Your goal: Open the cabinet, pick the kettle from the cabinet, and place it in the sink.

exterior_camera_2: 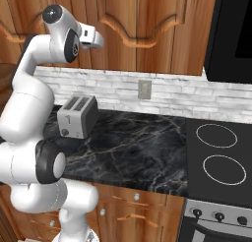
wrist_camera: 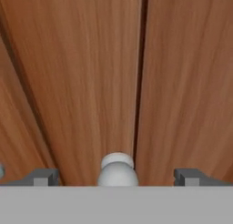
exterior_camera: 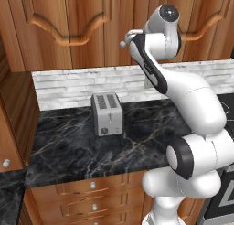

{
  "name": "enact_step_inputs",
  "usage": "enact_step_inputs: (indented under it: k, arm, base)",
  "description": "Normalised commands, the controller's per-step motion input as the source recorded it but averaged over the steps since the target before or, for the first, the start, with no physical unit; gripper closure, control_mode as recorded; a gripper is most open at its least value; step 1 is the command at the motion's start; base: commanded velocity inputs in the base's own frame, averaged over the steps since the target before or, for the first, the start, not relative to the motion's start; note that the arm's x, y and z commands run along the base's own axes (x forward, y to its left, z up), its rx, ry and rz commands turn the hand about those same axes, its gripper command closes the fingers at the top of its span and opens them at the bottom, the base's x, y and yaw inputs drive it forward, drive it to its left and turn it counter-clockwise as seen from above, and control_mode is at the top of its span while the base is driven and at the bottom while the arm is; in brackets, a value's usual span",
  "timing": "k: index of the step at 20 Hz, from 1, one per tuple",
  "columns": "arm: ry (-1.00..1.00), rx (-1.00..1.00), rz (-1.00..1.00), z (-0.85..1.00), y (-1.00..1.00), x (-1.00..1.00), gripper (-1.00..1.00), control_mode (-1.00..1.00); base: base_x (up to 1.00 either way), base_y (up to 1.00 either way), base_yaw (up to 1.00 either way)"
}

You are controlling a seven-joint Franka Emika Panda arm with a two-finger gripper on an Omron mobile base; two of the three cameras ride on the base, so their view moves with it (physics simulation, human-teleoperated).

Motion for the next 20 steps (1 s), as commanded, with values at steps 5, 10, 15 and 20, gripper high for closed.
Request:
enact_step_inputs:
  k: [5,10,15,20]
  arm:
    - [0.00,0.05,0.00,-0.10,0.00,0.12,-1.00,-1.00]
    - [0.00,0.05,0.00,-0.06,0.00,0.14,-1.00,-1.00]
    - [0.00,0.03,0.00,-0.03,0.03,0.26,1.00,-1.00]
    - [0.00,0.00,0.00,-0.03,0.11,0.25,1.00,-1.00]
  base:
    - [0.00,0.00,0.00]
    - [0.00,0.00,0.00]
    - [0.00,0.00,0.00]
    - [0.00,0.00,0.00]
